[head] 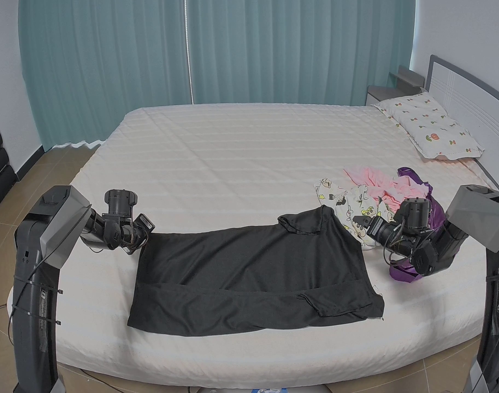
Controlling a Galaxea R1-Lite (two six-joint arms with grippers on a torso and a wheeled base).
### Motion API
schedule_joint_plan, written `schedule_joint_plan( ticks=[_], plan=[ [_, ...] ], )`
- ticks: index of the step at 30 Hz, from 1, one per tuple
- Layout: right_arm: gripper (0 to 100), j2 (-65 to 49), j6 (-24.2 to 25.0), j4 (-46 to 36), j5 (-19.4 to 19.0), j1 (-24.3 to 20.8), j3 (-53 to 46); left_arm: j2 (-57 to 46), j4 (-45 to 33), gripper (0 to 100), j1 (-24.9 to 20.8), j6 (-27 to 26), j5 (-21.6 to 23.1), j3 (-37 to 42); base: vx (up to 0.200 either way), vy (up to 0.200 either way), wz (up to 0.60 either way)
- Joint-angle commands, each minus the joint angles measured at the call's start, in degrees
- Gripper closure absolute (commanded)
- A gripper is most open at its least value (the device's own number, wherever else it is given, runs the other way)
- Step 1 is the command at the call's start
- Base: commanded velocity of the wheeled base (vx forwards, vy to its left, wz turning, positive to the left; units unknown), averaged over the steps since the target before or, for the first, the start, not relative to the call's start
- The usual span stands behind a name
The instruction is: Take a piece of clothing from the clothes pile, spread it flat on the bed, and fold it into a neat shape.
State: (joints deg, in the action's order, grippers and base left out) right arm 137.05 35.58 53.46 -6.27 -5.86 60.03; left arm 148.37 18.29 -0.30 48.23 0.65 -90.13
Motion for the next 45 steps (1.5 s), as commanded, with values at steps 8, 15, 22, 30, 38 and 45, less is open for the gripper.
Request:
schedule_joint_plan(
  ticks=[8, 15, 22, 30, 38, 45],
  plan=[
    [0, 9.9, -3.4, -18.7, 1.8, -6.3, 27.6, -2.6, 0.2, 100, 0.5, 1.8, 0.5, 3.5, 0.000, 0.000, 0.00],
    [0, 17.6, -3.9, -24.5, 7.6, -6.9, 41.1, -3.4, 0.3, 100, 0.5, 2.1, 1.7, 4.7, 0.000, 0.000, 0.00],
    [0, 20.7, -4.0, -28.7, 7.5, -7.1, 46.9, -3.4, 0.2, 100, 0.5, 2.5, 1.8, 5.0, 0.000, 0.000, 0.00],
    [0, 23.9, -3.9, -33.7, 8.1, -6.8, 54.3, -3.4, 0.2, 100, 0.5, 2.5, 1.8, 5.0, 0.000, 0.000, 0.00],
    [100, 25.6, -4.0, -34.2, 8.6, -7.0, 54.6, -3.5, 0.2, 100, 0.5, 2.5, 1.8, 5.0, 0.000, 0.000, 0.00],
    [100, 24.8, -3.3, -34.1, 9.7, -6.4, 54.6, -3.6, 0.3, 100, 0.7, 2.6, 1.8, 4.9, 0.000, 0.000, 0.00]
  ],
)
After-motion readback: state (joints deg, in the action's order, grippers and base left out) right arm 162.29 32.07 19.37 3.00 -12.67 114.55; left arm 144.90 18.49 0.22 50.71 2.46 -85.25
